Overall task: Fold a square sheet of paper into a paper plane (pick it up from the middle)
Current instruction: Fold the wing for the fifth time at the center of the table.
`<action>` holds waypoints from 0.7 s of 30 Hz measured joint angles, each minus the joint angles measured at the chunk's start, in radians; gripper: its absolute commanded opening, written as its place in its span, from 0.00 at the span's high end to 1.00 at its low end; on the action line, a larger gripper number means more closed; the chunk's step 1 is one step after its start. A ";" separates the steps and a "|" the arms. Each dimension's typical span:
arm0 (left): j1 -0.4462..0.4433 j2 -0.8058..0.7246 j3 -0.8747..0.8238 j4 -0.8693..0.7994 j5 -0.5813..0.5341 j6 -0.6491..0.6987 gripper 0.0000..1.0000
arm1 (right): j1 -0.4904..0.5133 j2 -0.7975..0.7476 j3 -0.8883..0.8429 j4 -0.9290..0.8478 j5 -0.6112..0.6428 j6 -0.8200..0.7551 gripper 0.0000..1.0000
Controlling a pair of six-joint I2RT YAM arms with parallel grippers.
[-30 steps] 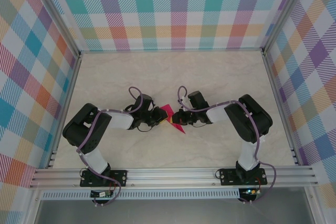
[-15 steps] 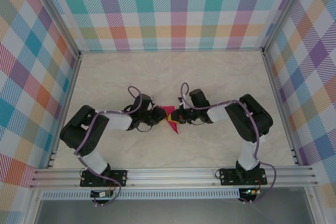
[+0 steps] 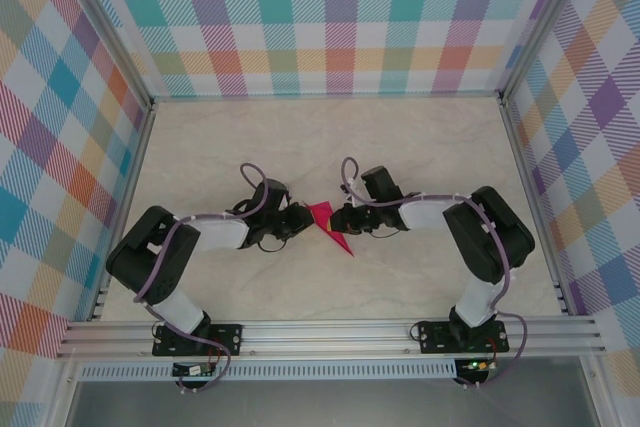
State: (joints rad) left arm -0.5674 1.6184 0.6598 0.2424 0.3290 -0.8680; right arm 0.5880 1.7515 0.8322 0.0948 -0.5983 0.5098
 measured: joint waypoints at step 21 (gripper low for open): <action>-0.002 0.039 0.051 -0.087 -0.005 0.009 0.86 | 0.257 -0.038 0.116 -0.292 0.657 -0.383 0.65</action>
State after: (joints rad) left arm -0.5690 1.6577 0.7109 0.1551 0.3237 -0.8589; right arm 0.8455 1.7138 0.9478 -0.1974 0.0586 0.1272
